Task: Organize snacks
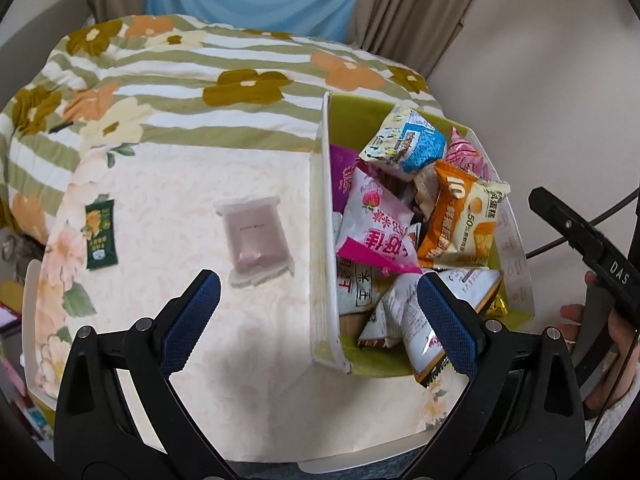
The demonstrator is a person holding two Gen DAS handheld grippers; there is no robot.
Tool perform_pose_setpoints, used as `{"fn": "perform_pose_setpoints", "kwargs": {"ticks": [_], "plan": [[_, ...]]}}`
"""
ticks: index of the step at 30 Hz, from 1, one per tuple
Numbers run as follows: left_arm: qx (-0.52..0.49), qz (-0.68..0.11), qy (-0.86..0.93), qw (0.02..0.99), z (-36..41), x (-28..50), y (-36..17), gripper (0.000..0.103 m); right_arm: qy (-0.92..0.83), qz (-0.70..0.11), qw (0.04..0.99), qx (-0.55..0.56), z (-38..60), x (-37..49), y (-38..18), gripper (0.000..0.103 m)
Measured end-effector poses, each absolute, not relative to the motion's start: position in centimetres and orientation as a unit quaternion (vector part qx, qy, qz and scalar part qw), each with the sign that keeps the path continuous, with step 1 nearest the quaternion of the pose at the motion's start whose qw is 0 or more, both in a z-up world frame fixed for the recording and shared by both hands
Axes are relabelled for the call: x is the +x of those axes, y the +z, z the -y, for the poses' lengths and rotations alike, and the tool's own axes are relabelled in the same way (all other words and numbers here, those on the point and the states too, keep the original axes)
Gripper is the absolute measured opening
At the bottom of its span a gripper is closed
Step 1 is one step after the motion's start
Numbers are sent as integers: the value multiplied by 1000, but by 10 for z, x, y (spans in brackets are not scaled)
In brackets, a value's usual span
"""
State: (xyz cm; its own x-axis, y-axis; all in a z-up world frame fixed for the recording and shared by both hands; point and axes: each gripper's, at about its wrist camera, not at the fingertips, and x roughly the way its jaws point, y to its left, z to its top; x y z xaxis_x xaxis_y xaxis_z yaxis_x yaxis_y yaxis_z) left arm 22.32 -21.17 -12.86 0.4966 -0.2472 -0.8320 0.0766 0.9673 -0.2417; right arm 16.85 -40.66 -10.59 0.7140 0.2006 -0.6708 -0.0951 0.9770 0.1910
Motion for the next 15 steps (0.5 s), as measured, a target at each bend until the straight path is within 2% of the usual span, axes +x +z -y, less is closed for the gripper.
{"fn": "perform_pose_setpoints", "kwargs": {"ticks": [11, 15], "plan": [[-76, -460, -90, 880, 201, 197, -98, 98, 74, -368, 925, 63, 401, 143, -87, 98], [-72, -448, -61, 889, 182, 183, -85, 98, 85, -343, 934, 54, 392, 130, -71, 98]]}}
